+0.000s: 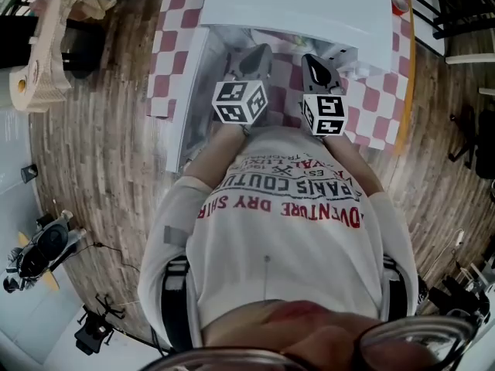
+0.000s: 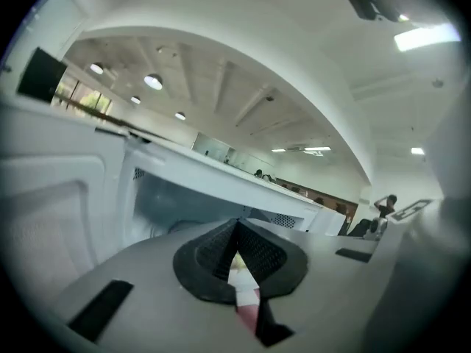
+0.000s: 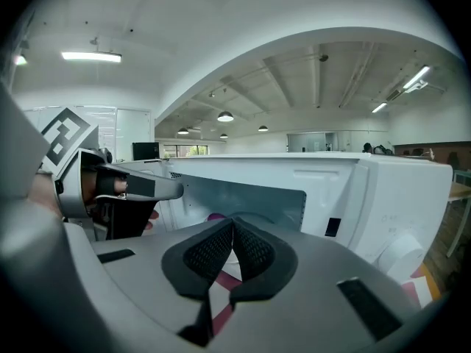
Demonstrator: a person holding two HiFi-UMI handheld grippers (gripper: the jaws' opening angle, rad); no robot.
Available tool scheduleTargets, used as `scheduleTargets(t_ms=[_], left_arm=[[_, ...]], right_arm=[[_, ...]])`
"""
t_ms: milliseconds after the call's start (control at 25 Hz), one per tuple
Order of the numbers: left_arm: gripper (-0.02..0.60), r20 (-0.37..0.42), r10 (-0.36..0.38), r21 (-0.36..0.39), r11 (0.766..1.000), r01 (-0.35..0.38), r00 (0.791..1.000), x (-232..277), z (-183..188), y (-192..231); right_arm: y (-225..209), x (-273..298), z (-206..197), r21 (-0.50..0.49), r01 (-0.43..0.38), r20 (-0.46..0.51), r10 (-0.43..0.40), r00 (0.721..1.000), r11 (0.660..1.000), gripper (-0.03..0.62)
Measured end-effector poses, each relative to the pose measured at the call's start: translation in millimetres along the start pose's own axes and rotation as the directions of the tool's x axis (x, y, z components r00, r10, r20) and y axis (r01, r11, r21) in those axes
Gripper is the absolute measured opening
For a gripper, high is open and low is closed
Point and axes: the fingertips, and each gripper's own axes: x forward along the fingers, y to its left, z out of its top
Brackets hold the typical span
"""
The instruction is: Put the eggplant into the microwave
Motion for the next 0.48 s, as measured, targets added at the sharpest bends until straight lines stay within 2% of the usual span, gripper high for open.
scheduleTargets(t_ms=[120,280,360,480], left_arm=[[0.028,0.068,0.005,0.153,0.988,-0.016,0.998,-3,17,-6],[0.027,0.103,-0.023,0.283,0.959,-0.008,0.994,-5,27,-16],[0.027,0.101,-0.027,0.325,0.946,-0.007,0.995,-4,27,-20],[0.028,0.081,-0.027,0.317,0.948,0.000,0.996,-2,22,-19]], right_arm=[[1,1,2,0.001,-0.002,0.004,0.002,1.000,1.000,0.026],[3,5,2,-0.002,-0.011,-0.006,0.011,1.000,1.000,0.026],[4,6,3,-0.012,-0.016,-0.010,0.016,1.000,1.000,0.026],[5,7,3,-0.022,-0.020,-0.014,0.020,1.000,1.000,0.026]])
